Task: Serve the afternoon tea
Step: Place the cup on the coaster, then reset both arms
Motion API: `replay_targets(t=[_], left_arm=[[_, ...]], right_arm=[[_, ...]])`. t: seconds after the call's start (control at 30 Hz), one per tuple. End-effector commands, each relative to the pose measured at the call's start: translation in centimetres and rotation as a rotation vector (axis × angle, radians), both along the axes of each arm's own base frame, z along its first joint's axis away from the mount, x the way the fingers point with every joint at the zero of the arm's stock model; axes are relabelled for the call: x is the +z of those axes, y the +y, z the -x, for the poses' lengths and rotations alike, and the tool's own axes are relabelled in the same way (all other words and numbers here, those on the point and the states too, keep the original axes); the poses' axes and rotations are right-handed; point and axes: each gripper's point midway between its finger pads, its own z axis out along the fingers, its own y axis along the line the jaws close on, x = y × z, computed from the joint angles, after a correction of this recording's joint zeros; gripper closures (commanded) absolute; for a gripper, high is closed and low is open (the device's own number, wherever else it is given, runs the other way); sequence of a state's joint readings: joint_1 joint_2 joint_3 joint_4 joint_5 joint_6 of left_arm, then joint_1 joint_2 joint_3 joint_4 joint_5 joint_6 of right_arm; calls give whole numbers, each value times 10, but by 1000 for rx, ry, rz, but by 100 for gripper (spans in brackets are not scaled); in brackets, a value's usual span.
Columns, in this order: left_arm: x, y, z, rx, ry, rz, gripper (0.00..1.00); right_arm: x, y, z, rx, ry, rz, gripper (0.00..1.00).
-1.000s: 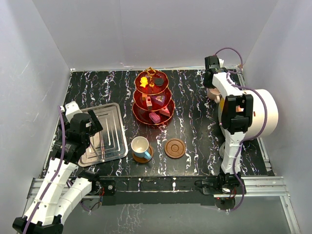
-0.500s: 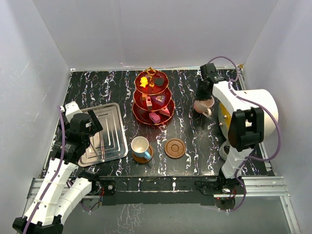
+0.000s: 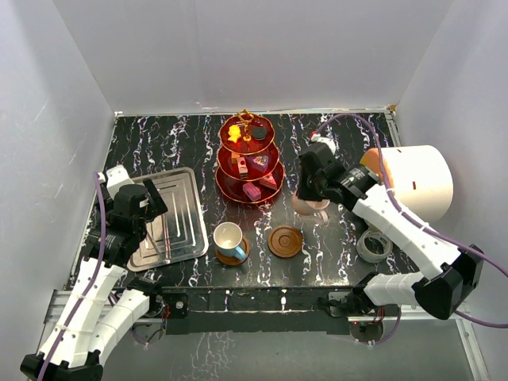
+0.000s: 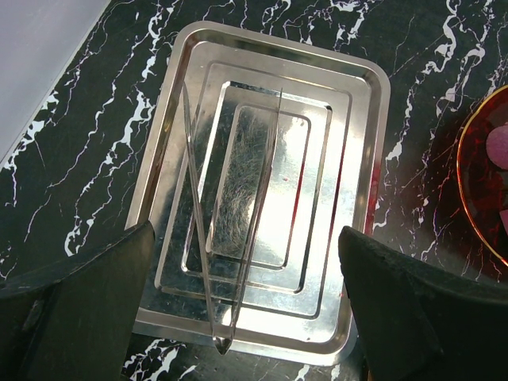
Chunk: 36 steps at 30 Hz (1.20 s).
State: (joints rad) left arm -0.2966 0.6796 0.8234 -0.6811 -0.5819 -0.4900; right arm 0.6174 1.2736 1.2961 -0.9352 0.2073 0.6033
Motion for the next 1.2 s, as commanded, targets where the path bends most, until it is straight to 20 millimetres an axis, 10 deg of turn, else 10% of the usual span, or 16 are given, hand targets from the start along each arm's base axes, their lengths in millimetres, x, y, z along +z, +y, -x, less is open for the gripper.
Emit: replay_targets(t=[0.0,0.47,0.93,1.07,1.17], left_arm=[[7,-1,-2,-11,-19,0,1],[7,0,-1,-5,-20,-2,1],[9,2,2,8,-29,-2,1],[9,3,2,10,-31,-1,1],[9,3,2,11,-32,-1,1]], right_arm=[[-12,10,25,-78,17,8,100],[-67,64,62,-89,73,238,100],[-104,74,63,-71,118,274,94],[-110,74,66,-59,138,289,87],[-104,76,66,-57,135,269,59]])
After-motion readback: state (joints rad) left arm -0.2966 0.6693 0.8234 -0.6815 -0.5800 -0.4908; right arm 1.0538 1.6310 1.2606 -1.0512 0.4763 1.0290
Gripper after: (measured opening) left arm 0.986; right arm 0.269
